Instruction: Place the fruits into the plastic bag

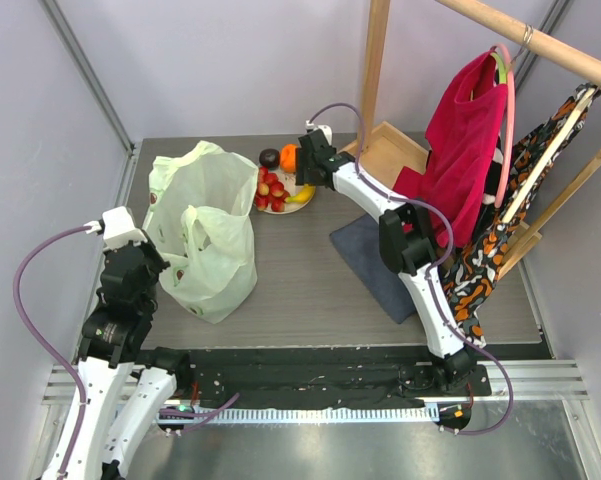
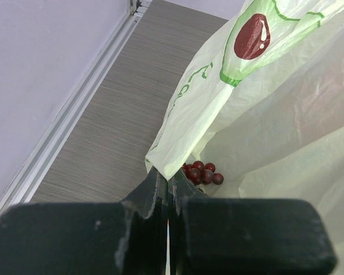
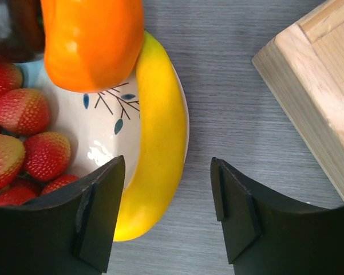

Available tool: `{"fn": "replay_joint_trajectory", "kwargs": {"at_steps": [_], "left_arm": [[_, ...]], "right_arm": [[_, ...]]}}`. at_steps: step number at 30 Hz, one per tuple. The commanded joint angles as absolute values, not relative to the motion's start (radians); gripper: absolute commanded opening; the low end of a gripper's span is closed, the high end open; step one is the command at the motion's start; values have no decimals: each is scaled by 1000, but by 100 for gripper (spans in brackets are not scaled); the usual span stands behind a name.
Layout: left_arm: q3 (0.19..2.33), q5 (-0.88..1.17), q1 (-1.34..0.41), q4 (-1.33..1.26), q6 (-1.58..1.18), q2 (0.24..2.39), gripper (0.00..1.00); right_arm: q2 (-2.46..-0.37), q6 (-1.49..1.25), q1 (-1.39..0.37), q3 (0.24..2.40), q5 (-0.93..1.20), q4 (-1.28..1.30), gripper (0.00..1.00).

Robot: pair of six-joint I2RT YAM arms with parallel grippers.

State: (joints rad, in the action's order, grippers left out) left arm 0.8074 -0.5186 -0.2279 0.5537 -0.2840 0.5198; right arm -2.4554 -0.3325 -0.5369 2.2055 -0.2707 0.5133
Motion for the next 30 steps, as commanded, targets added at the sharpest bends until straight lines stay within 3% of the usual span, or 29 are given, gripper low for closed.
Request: {"fn": "replay_joint_trajectory", "kwargs": {"at_steps": [1, 21, 30], "left_arm": [[805, -509, -224, 502, -284, 519, 0], [805, -505, -224, 502, -284, 506, 0], [804, -495, -224, 499, -285, 492, 0]], "right_arm": [[-2468, -356, -535, 2260, -279, 517, 66], [-2479, -408, -537, 2261, -255, 540, 45], [-2500, -429, -535, 2260, -244, 558, 44]]}}
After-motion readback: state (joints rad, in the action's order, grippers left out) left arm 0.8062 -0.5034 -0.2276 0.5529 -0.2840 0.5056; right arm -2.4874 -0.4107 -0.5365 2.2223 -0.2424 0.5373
